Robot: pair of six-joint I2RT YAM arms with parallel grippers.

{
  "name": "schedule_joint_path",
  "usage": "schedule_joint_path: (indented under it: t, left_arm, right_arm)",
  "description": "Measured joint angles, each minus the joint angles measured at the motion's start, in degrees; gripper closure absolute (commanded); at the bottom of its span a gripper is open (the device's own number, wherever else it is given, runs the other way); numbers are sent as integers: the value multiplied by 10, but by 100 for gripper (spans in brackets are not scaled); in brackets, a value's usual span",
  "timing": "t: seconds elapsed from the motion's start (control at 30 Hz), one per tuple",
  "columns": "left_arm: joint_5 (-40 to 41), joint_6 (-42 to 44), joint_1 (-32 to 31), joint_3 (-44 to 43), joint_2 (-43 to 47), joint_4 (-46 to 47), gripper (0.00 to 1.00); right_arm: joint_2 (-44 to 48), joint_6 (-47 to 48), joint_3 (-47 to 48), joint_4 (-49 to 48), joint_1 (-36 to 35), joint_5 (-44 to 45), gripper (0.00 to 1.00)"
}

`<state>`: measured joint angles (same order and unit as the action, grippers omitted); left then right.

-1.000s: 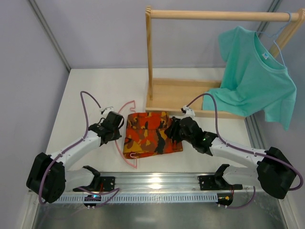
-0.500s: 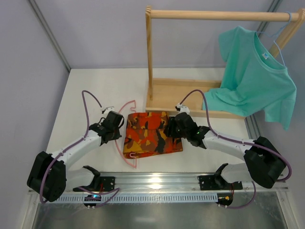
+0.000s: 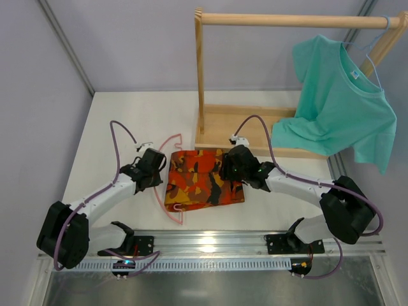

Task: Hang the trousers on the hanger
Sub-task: Place trousers on hanger

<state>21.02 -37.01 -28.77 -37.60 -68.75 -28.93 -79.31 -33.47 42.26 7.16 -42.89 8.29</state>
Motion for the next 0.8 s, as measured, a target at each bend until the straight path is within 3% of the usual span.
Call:
schedule_joint_path:
  t: [0.23, 0.3, 0.33, 0.4, 0.6, 0.8]
  left_arm:
    - [0, 0, 0, 0, -2, 2, 100]
    - [0, 0, 0, 0, -2, 3, 100]
    - [0, -1, 0, 0, -3, 4, 100]
    - [0, -3, 0, 0, -7, 5, 100]
    - [16, -19, 0, 1, -34, 11, 100]
    - [30, -33, -3, 2, -31, 14, 100]
  right_arm:
    - [-31, 3, 0, -1, 0, -6, 53]
    - [-33, 2, 3, 0, 0, -10, 62]
    - [-34, 3, 4, -1, 0, -10, 81]
    - [-35, 2, 8, -1, 0, -15, 96]
    - [-27, -4, 33, 42, -1, -9, 96]
    - [52, -42, 23, 85, 37, 1, 96]
